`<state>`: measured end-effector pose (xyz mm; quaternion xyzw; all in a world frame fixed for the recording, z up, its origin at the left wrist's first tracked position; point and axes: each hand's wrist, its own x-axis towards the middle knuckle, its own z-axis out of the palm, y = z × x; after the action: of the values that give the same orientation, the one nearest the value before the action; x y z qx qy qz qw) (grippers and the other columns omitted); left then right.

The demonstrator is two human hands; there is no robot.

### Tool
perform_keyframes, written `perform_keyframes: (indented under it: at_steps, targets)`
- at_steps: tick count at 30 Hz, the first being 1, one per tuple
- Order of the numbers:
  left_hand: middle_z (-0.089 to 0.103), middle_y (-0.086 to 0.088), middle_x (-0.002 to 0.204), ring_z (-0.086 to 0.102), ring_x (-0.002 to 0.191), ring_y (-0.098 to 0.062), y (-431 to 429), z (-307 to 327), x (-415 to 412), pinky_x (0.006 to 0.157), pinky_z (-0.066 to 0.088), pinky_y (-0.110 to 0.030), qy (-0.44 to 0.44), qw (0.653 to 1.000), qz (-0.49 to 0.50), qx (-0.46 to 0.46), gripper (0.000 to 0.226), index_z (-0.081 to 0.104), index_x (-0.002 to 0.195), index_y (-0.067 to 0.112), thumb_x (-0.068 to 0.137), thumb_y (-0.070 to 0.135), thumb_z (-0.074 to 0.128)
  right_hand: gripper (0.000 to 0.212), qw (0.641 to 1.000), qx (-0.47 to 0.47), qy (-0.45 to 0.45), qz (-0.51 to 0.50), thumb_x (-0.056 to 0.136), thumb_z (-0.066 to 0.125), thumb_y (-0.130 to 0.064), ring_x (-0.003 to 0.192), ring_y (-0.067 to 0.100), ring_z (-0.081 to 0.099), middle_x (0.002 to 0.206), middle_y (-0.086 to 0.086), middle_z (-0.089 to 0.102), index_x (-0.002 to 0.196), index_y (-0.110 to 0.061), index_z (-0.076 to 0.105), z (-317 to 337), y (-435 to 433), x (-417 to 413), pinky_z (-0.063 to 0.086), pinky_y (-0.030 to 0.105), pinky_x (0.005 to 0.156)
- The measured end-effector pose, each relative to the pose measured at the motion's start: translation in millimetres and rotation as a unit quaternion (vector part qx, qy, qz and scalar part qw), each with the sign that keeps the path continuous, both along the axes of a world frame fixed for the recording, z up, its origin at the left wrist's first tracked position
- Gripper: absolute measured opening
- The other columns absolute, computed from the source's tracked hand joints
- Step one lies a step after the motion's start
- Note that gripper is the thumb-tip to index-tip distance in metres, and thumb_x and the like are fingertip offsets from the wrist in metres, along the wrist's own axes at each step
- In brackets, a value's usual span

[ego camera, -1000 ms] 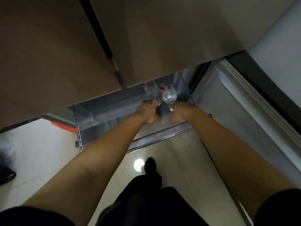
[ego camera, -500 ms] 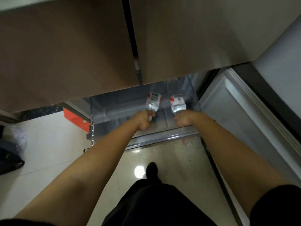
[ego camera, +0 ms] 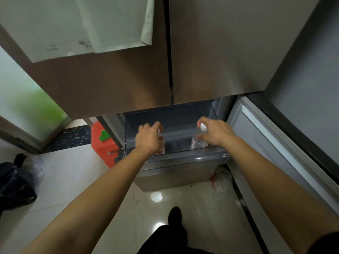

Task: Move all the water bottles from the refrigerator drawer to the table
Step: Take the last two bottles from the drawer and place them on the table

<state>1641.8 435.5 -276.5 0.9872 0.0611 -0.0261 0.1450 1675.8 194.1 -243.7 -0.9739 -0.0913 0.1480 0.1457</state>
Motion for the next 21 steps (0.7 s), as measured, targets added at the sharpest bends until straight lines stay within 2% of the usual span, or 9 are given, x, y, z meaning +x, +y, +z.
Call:
perform_keyframes:
  at_steps: [2, 5, 8, 11, 13, 15, 18, 21]
  targets:
    - [0.052, -0.013, 0.12, 0.045, 0.114, -0.036, 10.3, -5.2, -8.8, 0.085, 0.042, -0.042, 0.0, 1.0, 0.014, -0.019, 0.038, 0.049, 0.124, 0.024, 0.091, 0.034, 0.064, 0.028, 1.0, 0.006, 0.015, 0.027, 0.091, 0.062, -0.042, 0.102, 0.029, 0.059, 0.12, 0.005, 0.062, 0.117, -0.038, 0.051, -7.0, 6.6, -13.7, 0.044, 0.035, 0.074]
    - [0.051, -0.014, 0.126, 0.047, 0.116, -0.036, 22.3, -11.3, -19.2, 0.093, 0.043, -0.044, -0.02, 0.995, 0.05, -0.086, 0.051, 0.049, 0.132, 0.017, 0.088, 0.03, 0.07, 0.033, 0.999, 0.031, -0.01, 0.026, 0.094, 0.061, -0.036, 0.106, 0.032, 0.058, 0.123, 0.008, 0.06, 0.125, -0.035, 0.049, -21.1, 20.5, -24.0, 0.042, 0.034, 0.075]
    - [0.044, -0.015, 0.127, 0.044, 0.122, -0.035, 26.1, -20.3, -30.5, 0.101, 0.042, -0.043, -0.001, 0.986, 0.094, -0.137, 0.056, 0.048, 0.134, 0.012, 0.087, 0.036, 0.068, 0.045, 0.997, 0.066, -0.023, -0.024, 0.087, 0.068, -0.041, 0.107, 0.033, 0.06, 0.122, 0.007, 0.062, 0.127, -0.032, 0.049, -31.3, 24.6, -23.2, 0.049, 0.037, 0.08]
    - [0.038, -0.015, 0.131, 0.04, 0.129, -0.036, 23.1, -32.3, -41.6, 0.108, 0.036, -0.041, 0.025, 0.967, 0.132, -0.218, 0.064, 0.043, 0.139, 0.021, 0.084, 0.041, 0.069, 0.062, 0.986, 0.134, 0.007, -0.097, 0.076, 0.079, -0.047, 0.11, 0.031, 0.06, 0.124, 0.007, 0.061, 0.129, -0.031, 0.051, -44.0, 22.4, -18.8, 0.052, 0.041, 0.091]
    - [0.044, -0.014, 0.133, 0.046, 0.125, -0.037, 19.8, -40.6, -45.1, 0.102, 0.041, -0.041, 0.041, 0.967, 0.137, -0.212, 0.073, 0.034, 0.14, 0.028, 0.081, 0.051, 0.071, 0.073, 0.984, 0.133, 0.027, -0.117, 0.071, 0.08, -0.053, 0.116, 0.034, 0.055, 0.13, 0.011, 0.049, 0.133, -0.034, 0.046, -55.2, 24.3, -17.6, 0.05, 0.042, 0.097]
    - [0.055, -0.01, 0.128, 0.056, 0.115, -0.035, 15.7, -45.8, -44.2, 0.089, 0.047, -0.041, 0.038, 0.975, 0.131, -0.176, 0.077, 0.03, 0.134, 0.029, 0.077, 0.06, 0.071, 0.08, 0.983, 0.118, 0.045, -0.133, 0.07, 0.077, -0.059, 0.122, 0.037, 0.051, 0.135, 0.011, 0.04, 0.137, -0.038, 0.039, -67.9, 26.7, -16.4, 0.047, 0.045, 0.102]
    - [0.062, -0.006, 0.119, 0.063, 0.106, -0.032, 11.8, -47.1, -29.8, 0.079, 0.049, -0.039, 0.017, 0.97, 0.158, -0.182, 0.078, 0.03, 0.126, 0.027, 0.073, 0.059, 0.077, 0.085, 0.98, 0.129, 0.046, -0.144, 0.069, 0.078, -0.058, 0.117, 0.034, 0.055, 0.135, 0.008, 0.046, 0.137, -0.035, 0.032, -79.3, 32.3, -9.9, 0.048, 0.048, 0.097]
    - [0.064, -0.005, 0.115, 0.064, 0.103, -0.031, 9.5, -50.0, -13.6, 0.081, 0.054, -0.043, -0.006, 0.964, 0.177, -0.2, 0.071, 0.033, 0.123, 0.025, 0.074, 0.048, 0.079, 0.081, 0.976, 0.156, 0.016, -0.151, 0.07, 0.083, -0.047, 0.11, 0.028, 0.061, 0.126, 0.005, 0.058, 0.133, -0.029, 0.035, -83.1, 39.6, -1.9, 0.051, 0.041, 0.086]
